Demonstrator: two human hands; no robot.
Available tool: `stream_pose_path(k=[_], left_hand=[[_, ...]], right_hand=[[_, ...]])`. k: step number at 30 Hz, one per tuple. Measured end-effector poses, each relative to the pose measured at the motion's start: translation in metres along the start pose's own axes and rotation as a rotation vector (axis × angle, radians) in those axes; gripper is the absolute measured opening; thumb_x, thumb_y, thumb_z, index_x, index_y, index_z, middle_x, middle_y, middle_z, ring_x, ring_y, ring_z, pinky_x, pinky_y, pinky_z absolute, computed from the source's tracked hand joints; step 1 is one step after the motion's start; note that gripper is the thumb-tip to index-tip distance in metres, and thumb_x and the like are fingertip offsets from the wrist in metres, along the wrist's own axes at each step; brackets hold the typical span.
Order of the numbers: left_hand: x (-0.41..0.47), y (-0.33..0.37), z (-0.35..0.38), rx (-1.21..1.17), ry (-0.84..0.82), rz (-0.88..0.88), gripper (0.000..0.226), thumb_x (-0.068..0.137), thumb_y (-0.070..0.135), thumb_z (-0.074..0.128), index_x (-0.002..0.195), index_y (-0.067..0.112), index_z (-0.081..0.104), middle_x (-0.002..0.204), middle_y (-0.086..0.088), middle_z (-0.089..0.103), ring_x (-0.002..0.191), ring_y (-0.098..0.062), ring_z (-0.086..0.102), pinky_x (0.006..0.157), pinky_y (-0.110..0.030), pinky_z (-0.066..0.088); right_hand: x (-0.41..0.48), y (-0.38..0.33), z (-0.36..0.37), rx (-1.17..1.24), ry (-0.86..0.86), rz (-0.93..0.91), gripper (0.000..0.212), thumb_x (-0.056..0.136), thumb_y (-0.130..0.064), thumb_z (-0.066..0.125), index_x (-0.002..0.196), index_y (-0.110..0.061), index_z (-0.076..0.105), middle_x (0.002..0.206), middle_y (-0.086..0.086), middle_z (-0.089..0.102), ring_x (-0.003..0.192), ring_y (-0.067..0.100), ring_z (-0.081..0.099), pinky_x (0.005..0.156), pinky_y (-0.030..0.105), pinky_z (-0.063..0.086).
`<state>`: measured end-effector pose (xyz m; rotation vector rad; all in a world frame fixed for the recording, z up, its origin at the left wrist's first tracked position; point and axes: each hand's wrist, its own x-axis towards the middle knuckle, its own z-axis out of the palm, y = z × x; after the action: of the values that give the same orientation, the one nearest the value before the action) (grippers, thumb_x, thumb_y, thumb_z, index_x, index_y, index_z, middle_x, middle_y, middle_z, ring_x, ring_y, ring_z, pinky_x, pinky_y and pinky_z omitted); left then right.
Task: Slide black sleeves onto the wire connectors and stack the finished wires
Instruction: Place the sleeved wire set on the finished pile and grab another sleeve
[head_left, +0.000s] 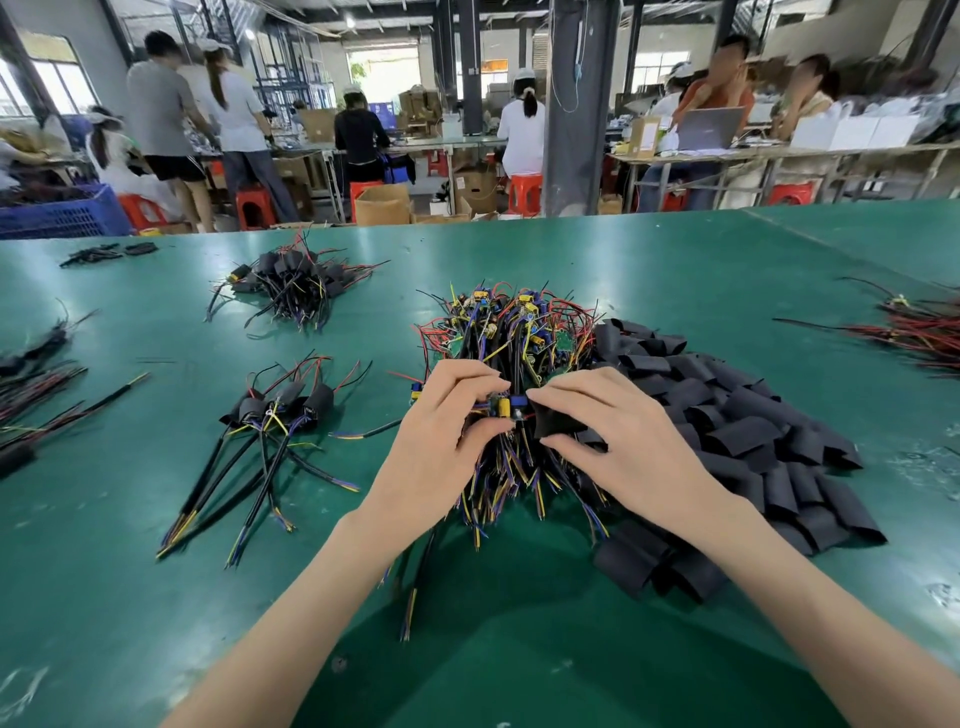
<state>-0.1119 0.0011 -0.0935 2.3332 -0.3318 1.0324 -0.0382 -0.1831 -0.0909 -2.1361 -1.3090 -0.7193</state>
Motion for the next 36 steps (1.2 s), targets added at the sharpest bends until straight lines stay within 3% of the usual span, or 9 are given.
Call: stream_pose_path(k=[8,13,19,24,31,36], left_hand=[[-0.0005,-0.0009,-0.0003,-0.045,-0.037,-0.017,0.023,0.079,0.0,0.071,0.101,0.005,0.066,0.105,-0.001,0.053,0.092,-0.006,0.051,0.087,-0.016,0.042],[-0.0013,-0.0021,0.0003,-0.045,-0.064,-0.03,0.022,0.081,0.003,0.07,0.102,0.008,0.068,0.103,-0.004,0.055,0.087,-0.012,0.055,0.083,-0.026,0.046],[-0.0028,-0.0022,0.0031,-0.113,-0.054,-0.072,0.038,0.075,0.005,0.076,0.11,0.015,0.064,0.092,0.007,0.055,0.085,0.004,0.053,0.082,-0.009,0.041],[-0.0019,0.001,0.0017,-0.217,-0.063,-0.089,0.052,0.077,-0.001,0.073,0.115,0.03,0.056,0.095,0.007,0.065,0.089,0.0,0.06,0.085,-0.008,0.042],[-0.0022,0.0052,0.0012,-0.258,-0.027,-0.155,0.052,0.075,-0.002,0.075,0.109,0.032,0.056,0.092,0.009,0.066,0.083,-0.001,0.062,0.083,-0.01,0.045],[-0.0024,0.0047,-0.0001,-0.25,-0.002,-0.184,0.057,0.075,-0.001,0.075,0.102,0.044,0.054,0.082,0.012,0.069,0.083,0.004,0.063,0.084,-0.005,0.041]], right_hand=[[0.0003,0.0017,0.0004,0.097,0.033,0.066,0.039,0.078,-0.019,0.077,0.114,-0.009,0.066,0.111,0.001,0.064,0.103,0.021,0.059,0.092,0.035,0.046],[-0.0001,0.0016,0.0011,0.147,0.024,0.051,0.039,0.076,-0.019,0.078,0.112,-0.013,0.067,0.11,-0.003,0.065,0.103,0.016,0.059,0.092,0.03,0.044],[-0.0015,-0.0001,0.0005,0.164,0.018,0.027,0.038,0.075,-0.019,0.078,0.111,-0.013,0.067,0.108,-0.004,0.066,0.099,0.016,0.061,0.089,0.029,0.045],[-0.0008,0.0006,-0.0021,0.187,-0.015,0.12,0.038,0.077,-0.021,0.076,0.113,-0.016,0.066,0.106,-0.005,0.067,0.097,0.016,0.061,0.086,0.038,0.049],[0.0007,-0.002,-0.0024,0.296,-0.028,0.106,0.035,0.074,-0.02,0.079,0.107,-0.018,0.068,0.101,-0.006,0.067,0.092,0.008,0.059,0.085,0.025,0.045],[0.0007,-0.0046,-0.0014,0.332,-0.011,0.142,0.033,0.075,-0.018,0.078,0.106,-0.015,0.069,0.099,-0.011,0.067,0.091,0.002,0.06,0.085,0.022,0.046]])
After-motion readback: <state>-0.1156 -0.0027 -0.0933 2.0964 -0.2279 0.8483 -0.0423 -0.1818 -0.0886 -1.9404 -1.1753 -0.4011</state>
